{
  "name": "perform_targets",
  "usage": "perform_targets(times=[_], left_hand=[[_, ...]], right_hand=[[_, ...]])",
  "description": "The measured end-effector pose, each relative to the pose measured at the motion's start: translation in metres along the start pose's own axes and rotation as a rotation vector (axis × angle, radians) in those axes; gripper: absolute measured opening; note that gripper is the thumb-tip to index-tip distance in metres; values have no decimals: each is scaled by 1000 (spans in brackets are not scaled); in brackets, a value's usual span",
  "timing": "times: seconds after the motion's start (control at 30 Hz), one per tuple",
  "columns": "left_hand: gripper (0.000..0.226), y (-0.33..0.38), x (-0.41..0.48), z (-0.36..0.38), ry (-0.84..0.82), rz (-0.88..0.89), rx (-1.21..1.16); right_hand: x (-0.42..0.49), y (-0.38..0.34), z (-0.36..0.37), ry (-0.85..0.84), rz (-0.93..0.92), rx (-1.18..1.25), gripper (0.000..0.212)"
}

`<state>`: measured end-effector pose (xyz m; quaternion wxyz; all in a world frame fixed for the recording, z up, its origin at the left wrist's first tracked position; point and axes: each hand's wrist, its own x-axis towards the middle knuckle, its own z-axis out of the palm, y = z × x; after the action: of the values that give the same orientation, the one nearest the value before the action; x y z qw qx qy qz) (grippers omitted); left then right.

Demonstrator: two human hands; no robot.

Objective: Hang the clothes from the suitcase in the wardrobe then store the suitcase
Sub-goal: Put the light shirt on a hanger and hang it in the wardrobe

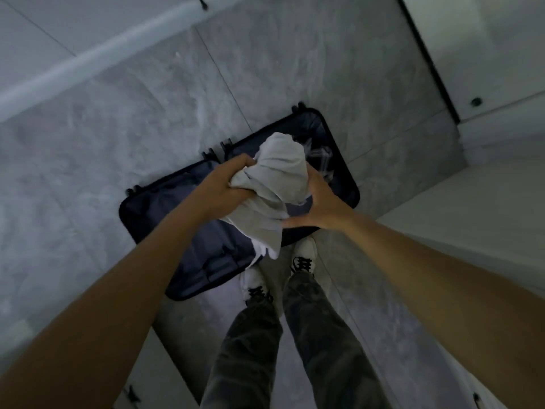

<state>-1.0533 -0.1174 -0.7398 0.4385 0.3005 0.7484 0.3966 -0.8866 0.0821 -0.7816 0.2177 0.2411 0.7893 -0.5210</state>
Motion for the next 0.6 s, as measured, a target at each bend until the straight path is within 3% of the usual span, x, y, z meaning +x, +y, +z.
perform_targets(times=[0.13, 0.23, 0.6], left_hand=[[19, 80, -67, -47, 147, -5, -152], [18, 130, -112, -71, 267, -40, -271], [20, 292, -280, -127, 788, -55, -531]], right_hand=[[-40, -98, 2, -88, -31, -8, 155], [-70, -157, 11, -71, -150, 3, 150], [-161, -337, 18, -35, -260, 219, 49]])
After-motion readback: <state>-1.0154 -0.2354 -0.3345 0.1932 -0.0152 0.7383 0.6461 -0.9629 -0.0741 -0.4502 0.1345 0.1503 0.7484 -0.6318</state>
